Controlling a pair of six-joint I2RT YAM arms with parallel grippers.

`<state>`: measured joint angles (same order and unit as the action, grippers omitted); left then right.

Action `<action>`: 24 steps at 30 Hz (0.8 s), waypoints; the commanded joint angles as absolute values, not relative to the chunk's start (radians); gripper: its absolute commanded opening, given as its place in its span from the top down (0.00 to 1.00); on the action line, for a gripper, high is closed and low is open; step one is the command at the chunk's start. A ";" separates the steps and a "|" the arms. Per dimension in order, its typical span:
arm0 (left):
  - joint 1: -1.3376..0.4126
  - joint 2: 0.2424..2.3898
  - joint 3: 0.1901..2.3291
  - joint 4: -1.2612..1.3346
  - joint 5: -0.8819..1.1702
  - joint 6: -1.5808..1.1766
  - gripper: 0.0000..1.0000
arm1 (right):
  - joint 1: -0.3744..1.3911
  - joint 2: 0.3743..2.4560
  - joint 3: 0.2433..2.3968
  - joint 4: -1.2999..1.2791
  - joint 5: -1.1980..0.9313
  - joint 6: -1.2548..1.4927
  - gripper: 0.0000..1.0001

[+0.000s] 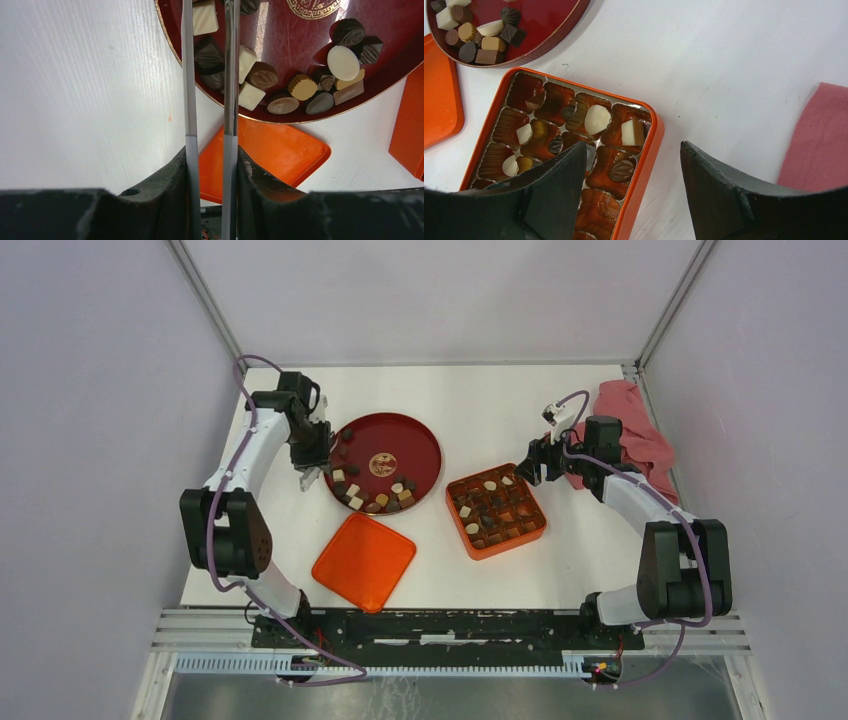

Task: Pack the chocolate
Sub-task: Pick up the fake chocolate from the plate.

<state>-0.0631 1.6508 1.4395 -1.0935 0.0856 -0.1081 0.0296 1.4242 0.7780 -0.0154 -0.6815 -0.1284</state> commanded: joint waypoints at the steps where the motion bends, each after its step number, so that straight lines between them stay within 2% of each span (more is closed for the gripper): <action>1: -0.060 1.660 1.484 -1.051 0.122 -0.163 0.61 | 0.025 1.418 0.794 0.020 -0.704 -0.124 0.26; 24: -0.070 1.755 1.501 -1.058 0.058 -0.146 0.58 | 0.024 1.416 0.787 0.026 -0.704 -0.124 0.25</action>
